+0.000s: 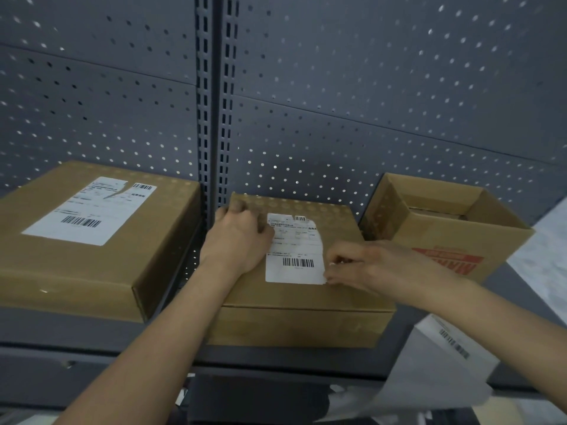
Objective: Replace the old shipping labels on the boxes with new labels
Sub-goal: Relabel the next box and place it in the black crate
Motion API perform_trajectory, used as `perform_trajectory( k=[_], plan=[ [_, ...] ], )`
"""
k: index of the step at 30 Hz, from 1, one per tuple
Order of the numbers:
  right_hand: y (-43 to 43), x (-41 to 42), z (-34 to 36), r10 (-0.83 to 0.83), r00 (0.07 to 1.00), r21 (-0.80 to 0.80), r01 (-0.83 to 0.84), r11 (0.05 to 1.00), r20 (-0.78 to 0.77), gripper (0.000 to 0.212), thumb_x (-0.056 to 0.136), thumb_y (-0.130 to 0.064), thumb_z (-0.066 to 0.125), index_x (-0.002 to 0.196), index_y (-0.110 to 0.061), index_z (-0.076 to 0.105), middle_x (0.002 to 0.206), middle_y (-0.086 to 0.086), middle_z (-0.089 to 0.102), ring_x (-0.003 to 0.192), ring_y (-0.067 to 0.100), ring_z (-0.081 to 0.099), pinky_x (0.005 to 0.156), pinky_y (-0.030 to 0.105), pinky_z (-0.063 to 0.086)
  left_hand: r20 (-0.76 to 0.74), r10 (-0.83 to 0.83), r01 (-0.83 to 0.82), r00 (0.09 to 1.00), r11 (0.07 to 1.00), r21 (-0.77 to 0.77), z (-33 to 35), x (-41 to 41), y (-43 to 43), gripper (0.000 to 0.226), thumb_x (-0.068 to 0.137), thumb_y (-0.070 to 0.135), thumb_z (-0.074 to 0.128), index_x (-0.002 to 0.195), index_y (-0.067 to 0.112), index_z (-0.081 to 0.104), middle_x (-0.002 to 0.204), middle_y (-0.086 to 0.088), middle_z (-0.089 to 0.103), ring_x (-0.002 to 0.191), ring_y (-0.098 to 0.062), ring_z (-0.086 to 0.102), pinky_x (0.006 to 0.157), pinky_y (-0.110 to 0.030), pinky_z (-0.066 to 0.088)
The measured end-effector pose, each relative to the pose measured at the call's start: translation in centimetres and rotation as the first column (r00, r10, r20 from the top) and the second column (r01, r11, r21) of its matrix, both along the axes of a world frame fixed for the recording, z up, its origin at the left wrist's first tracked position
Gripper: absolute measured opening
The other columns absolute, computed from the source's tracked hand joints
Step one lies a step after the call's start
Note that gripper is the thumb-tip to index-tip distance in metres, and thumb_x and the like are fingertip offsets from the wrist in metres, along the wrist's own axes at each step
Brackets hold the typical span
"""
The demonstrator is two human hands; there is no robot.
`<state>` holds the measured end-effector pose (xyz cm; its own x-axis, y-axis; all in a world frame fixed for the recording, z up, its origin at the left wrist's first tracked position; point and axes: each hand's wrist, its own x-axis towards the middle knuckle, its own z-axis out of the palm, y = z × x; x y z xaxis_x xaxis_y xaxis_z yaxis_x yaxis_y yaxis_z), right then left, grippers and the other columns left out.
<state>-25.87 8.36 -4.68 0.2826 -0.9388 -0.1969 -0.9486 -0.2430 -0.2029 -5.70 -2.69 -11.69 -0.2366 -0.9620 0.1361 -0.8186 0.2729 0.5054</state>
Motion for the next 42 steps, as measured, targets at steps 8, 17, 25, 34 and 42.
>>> perform_trajectory(
  k=[8,17,25,34,42],
  plan=[
    [-0.8,0.3,-0.1,0.063,0.997,0.028,-0.062,0.998,-0.054,0.019,0.097,-0.047,0.048,0.08,-0.039,0.044,0.08,-0.01,0.054,0.078,0.006,0.052,0.068,0.029,0.038,-0.005,-0.004,0.004,1.0,1.0,-0.002,-0.1,-0.1,0.0,0.035,0.095,0.036,0.047,0.119,0.016,0.062,0.141,-0.007,0.044,0.131,-0.035,0.033,0.097,-0.05,0.045],
    [-1.4,-1.0,-1.1,0.269,0.957,-0.144,-0.282,0.949,-0.106,0.035,0.099,-0.036,0.044,0.112,-0.018,0.071,0.106,-0.006,0.058,0.077,0.008,0.06,0.067,0.028,0.054,-0.009,-0.002,0.002,1.0,1.0,-0.01,-0.3,0.0,-0.1,0.037,0.095,0.037,0.048,0.119,0.015,0.063,0.14,-0.007,0.045,0.13,-0.034,0.034,0.097,-0.05,0.045],
    [-1.6,-1.8,-1.4,0.333,0.943,-0.183,-0.323,0.928,0.021,0.029,0.096,-0.043,0.05,0.106,-0.028,0.073,0.104,-0.019,0.053,0.087,-0.001,0.057,0.075,0.022,0.05,-0.025,-0.005,0.005,1.0,1.0,-0.013,-0.4,0.0,-0.3,0.038,0.094,0.036,0.048,0.123,0.016,0.062,0.141,-0.006,0.043,0.13,-0.035,0.034,0.098,-0.048,0.043],
    [-1.5,-1.3,-3.4,0.344,0.922,-0.243,-0.38,0.893,-0.176,0.005,0.102,-0.022,0.045,0.099,-0.024,0.049,0.106,-0.013,0.042,0.076,0.015,0.055,0.067,0.035,0.051,-0.024,-0.01,0.009,1.0,1.0,-0.012,-0.6,0.0,-0.6,0.032,0.093,0.036,0.047,0.114,0.017,0.062,0.136,-0.006,0.045,0.127,-0.036,0.036,0.095,-0.049,0.045],
    [-2.5,-0.5,-4.0,0.233,0.968,-0.291,-0.251,0.923,-0.097,0.011,0.103,-0.033,0.04,0.105,-0.027,0.05,0.11,-0.012,0.046,0.078,0.012,0.056,0.068,0.035,0.052,-0.003,-0.013,0.013,1.0,1.0,-0.008,-0.5,0.0,-0.7,0.033,0.093,0.037,0.048,0.115,0.017,0.061,0.139,-0.007,0.045,0.131,-0.037,0.034,0.097,-0.051,0.045]
  ],
)
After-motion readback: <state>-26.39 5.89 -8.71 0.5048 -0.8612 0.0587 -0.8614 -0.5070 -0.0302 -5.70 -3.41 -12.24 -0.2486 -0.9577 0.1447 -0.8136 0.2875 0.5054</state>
